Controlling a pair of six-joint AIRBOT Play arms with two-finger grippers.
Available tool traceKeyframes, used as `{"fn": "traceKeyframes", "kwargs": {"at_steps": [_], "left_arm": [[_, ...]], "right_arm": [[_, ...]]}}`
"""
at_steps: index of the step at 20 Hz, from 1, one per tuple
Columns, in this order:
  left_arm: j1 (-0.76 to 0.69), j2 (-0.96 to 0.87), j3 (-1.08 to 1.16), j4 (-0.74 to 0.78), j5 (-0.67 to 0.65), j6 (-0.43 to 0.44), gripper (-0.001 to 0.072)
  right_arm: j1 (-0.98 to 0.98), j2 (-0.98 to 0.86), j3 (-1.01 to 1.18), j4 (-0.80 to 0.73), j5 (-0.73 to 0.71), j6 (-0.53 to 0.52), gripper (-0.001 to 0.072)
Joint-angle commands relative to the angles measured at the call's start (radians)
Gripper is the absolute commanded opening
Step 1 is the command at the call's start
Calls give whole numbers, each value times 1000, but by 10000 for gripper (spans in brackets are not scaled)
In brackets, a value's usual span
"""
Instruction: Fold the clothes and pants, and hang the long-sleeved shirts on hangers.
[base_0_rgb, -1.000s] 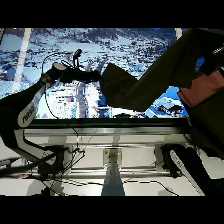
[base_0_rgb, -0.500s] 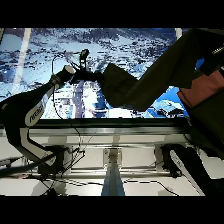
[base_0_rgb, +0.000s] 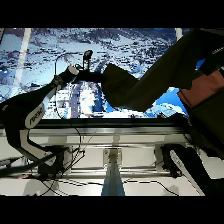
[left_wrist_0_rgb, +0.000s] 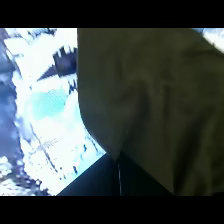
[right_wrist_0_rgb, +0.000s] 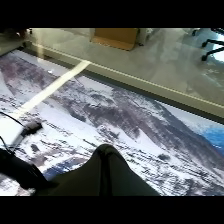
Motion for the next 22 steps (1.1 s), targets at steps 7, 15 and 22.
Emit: {"fn": "traceKeyframes", "kwargs": {"at_steps": [7, 15, 22], "left_arm": [[242, 660, 1, 219, 117, -3, 11], [440, 1150, 1, 233, 247, -3, 11], [496, 1310, -3, 394, 24, -261, 10]], "right_arm": [[-98, 0, 0, -476, -120, 291, 12], [-236, 21, 2, -303, -57, 367, 12], [-236, 171, 1, -203, 90, 355, 11]]}}
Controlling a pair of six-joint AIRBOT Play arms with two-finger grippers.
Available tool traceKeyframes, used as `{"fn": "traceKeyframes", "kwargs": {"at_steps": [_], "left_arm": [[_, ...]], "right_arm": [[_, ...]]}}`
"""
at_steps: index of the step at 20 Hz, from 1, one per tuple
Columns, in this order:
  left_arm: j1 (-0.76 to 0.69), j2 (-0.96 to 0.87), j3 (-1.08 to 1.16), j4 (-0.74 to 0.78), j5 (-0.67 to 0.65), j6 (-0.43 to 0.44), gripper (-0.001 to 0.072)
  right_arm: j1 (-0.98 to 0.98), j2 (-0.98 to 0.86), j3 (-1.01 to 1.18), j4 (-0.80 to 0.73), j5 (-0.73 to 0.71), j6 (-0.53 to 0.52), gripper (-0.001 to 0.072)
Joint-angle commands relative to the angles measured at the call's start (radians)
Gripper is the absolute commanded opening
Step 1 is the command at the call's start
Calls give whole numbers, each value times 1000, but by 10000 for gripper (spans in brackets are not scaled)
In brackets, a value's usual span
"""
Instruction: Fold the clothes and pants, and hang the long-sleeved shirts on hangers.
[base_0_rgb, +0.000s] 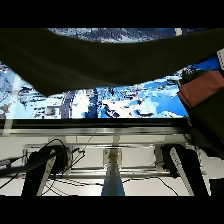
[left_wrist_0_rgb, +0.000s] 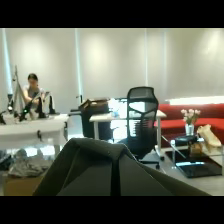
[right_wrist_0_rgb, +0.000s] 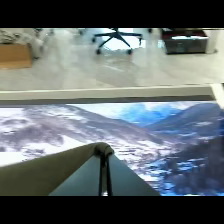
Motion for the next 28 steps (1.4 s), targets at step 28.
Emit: {"fn": "traceKeyframes", "kwargs": {"at_steps": [28], "left_arm": [[-148, -841, -298, -3, 215, -499, 13]], "right_arm": [[-2, -733, -372, 382, -594, 2, 12]]}}
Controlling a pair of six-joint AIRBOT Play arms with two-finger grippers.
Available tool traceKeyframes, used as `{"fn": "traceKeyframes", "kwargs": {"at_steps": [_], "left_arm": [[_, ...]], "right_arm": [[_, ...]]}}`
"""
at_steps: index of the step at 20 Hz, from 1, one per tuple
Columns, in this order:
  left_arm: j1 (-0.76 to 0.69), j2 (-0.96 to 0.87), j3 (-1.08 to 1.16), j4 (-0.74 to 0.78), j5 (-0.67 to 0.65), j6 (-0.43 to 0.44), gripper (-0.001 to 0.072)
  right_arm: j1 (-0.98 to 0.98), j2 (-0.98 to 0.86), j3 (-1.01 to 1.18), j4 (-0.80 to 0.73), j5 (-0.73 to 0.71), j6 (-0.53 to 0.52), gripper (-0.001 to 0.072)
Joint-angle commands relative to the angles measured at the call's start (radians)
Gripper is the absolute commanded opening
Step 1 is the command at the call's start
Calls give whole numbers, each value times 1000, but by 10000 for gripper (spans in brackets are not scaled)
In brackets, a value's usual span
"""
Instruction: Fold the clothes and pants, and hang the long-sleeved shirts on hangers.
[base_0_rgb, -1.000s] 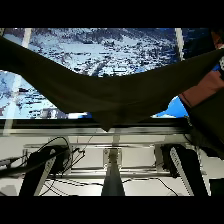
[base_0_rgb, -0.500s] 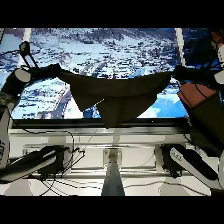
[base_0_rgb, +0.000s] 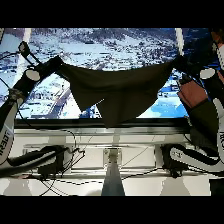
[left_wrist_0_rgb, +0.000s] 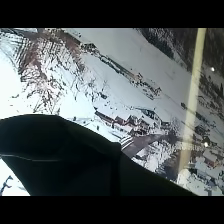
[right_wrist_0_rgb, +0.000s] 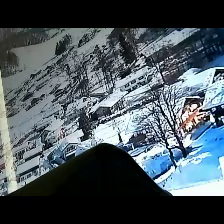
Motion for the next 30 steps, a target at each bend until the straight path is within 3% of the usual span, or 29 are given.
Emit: {"fn": "traceKeyframes", "kwargs": {"at_steps": [1, 4, 5, 7, 8, 10, 13, 15, 17, 20, 22, 27, 30], "left_arm": [[0, -9, 0, 16, 37, 2, 13], [5, -28, 0, 76, 43, 2, 14], [5, -32, 0, 75, 43, 2, 84], [5, -30, 0, 75, 23, 2, 550], [9, -24, 0, 81, -12, 3, 682], [42, 6, 0, 149, -146, 2, 674], [136, 50, 0, 207, -536, 3, 657], [182, 39, -2, 206, -817, 100, 655], [189, 6, -16, 192, -958, 141, 658], [154, -26, -93, 61, -937, 155, 657], [111, -45, -152, -47, -911, 225, 656], [-35, -105, -192, -71, -795, 251, 631], [-64, -103, -189, -95, -708, 250, 323]], "right_arm": [[0, -10, 0, 5, -35, -2, 12], [0, -10, 0, 2, -13, -2, 12], [0, -10, 0, 2, -7, -2, 12], [0, -10, 0, 2, 0, -2, 12], [0, -10, 0, 2, 3, -2, 12], [0, -10, 0, 1, 23, -2, 12], [0, -10, 0, -25, 47, -6, 13], [0, -10, 0, -40, 48, -5, 13], [0, -10, 0, -42, 49, -5, 12], [0, -10, 0, -42, 53, -5, 13], [0, -10, 0, -42, 61, -5, 12], [0, -9, 0, -41, 76, -5, 12], [0, -9, 0, -41, 89, -5, 13]]}}
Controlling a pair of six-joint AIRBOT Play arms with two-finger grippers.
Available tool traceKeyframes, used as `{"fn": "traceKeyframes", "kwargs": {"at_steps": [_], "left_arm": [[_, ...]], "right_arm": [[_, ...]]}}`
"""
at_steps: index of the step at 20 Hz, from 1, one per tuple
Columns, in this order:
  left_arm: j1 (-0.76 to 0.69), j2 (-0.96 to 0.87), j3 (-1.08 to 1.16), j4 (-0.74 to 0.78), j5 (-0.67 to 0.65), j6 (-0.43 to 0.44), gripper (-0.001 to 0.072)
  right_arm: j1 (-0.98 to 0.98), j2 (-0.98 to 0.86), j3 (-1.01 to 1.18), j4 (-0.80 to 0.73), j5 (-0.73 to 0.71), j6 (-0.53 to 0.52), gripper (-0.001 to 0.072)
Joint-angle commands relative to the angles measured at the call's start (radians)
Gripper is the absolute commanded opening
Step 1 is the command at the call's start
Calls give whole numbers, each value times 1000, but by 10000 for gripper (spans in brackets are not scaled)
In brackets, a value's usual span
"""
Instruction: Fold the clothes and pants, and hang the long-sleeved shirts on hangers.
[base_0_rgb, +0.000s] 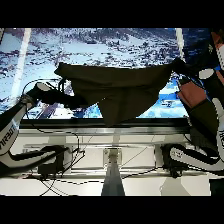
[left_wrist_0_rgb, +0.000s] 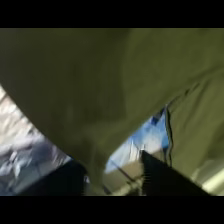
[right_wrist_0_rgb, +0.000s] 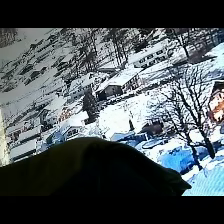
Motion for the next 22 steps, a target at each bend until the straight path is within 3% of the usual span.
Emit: {"fn": "traceKeyframes", "kwargs": {"at_steps": [1, 2, 3, 5, 10, 15, 22], "left_arm": [[-34, -10, -2, -39, 87, 14, 199], [-24, -10, 9, -38, 87, 15, 66], [-13, -7, 25, -40, 82, 38, 13], [19, 14, 84, -40, 60, 63, 13], [127, 174, 380, -41, 38, 62, 12], [269, 416, 653, -40, 129, 62, 12], [440, 801, 664, -12, 346, 62, 12]], "right_arm": [[0, 0, 2, 0, 27, 0, 12], [0, 4, 2, 0, 37, 0, 12], [0, 12, 2, 0, 48, -2, 12], [0, 40, 14, -8, 76, -6, 12], [0, 169, 176, -15, 211, -208, 12], [0, 356, 346, -34, 240, -212, 12], [0, 668, 518, -26, 317, -212, 12]]}}
